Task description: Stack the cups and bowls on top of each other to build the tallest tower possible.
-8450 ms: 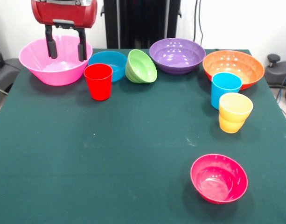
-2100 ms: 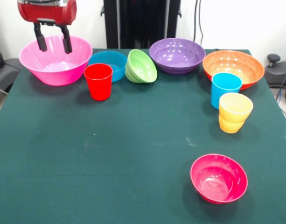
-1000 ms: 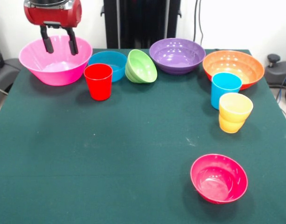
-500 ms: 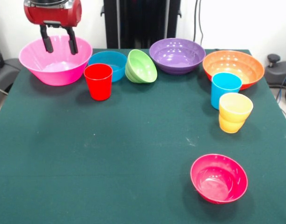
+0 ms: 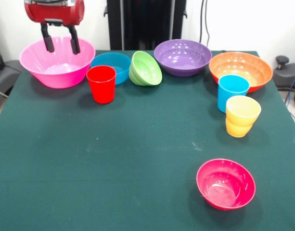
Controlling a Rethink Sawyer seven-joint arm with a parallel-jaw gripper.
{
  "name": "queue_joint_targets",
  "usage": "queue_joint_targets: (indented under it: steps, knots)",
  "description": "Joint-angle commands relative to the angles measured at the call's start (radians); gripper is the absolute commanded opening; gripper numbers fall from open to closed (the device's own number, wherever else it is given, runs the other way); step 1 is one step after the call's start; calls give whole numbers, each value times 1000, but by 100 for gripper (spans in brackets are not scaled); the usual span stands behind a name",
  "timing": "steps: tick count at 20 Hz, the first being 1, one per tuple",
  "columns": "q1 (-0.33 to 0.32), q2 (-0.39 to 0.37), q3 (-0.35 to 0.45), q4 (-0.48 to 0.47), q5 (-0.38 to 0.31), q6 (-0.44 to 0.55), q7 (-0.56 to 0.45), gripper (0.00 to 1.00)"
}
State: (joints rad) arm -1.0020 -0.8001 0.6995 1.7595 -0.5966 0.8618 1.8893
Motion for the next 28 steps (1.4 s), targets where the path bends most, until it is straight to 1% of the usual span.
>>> queue_joint_targets:
  steps: [1,9,10,15,22,26,28]
  knots:
    - [11,1,77,62,-61,3,-298,100]
    - [-38,39,172,78,-119,11,-483,100]
    - [-43,45,179,77,-126,11,-493,100]
    - [-43,70,183,54,-145,21,-505,100]
    - [-25,113,168,-1,-166,37,-563,100]
    - [-2,127,162,-30,-168,47,-561,100]
    - [4,124,163,-29,-166,48,-552,100]
